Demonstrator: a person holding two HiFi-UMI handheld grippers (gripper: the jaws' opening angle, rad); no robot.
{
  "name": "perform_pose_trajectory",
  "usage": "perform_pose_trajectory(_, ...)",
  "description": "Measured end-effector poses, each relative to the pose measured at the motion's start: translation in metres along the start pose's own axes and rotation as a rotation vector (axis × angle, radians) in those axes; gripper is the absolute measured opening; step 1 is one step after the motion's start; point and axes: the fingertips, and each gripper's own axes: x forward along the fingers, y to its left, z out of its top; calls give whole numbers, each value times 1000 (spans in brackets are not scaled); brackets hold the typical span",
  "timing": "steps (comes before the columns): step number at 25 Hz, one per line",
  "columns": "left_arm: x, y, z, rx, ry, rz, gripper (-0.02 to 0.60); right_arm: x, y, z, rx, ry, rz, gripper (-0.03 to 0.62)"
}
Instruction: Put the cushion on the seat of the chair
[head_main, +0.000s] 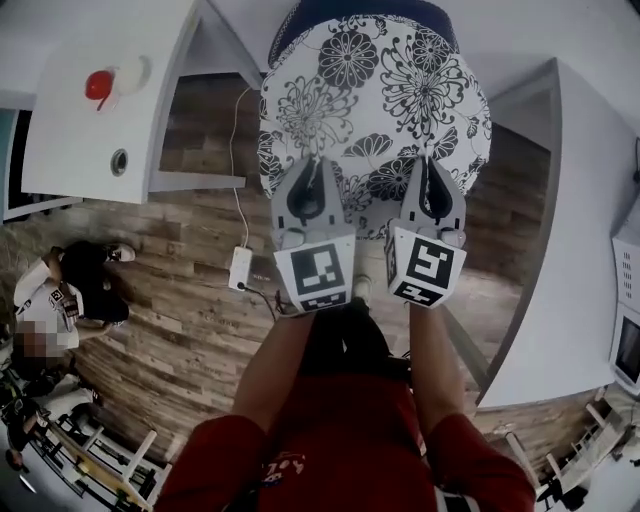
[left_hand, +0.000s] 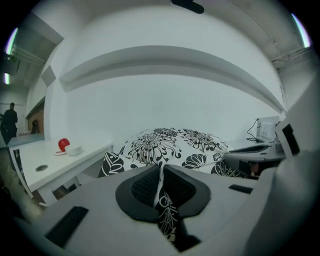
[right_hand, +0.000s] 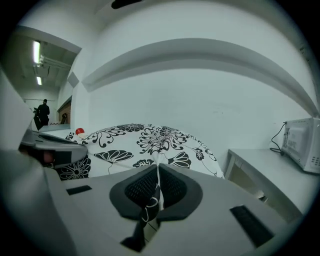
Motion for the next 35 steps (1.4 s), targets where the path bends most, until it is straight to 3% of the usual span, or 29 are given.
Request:
perform_pose_trajectory(18, -29, -5, 42, -42, 106, -16, 41, -27, -7, 43, 2, 111, -22, 29)
perform_pose_trajectory(32, 13, -3, -9, -32, 184, -32, 41, 7, -6, -10, 23, 189, -32, 29)
perform_pose_trajectory(35, 32, -2, -35, -37, 219, -32, 41, 29, -6, -34, 14, 223, -20, 29)
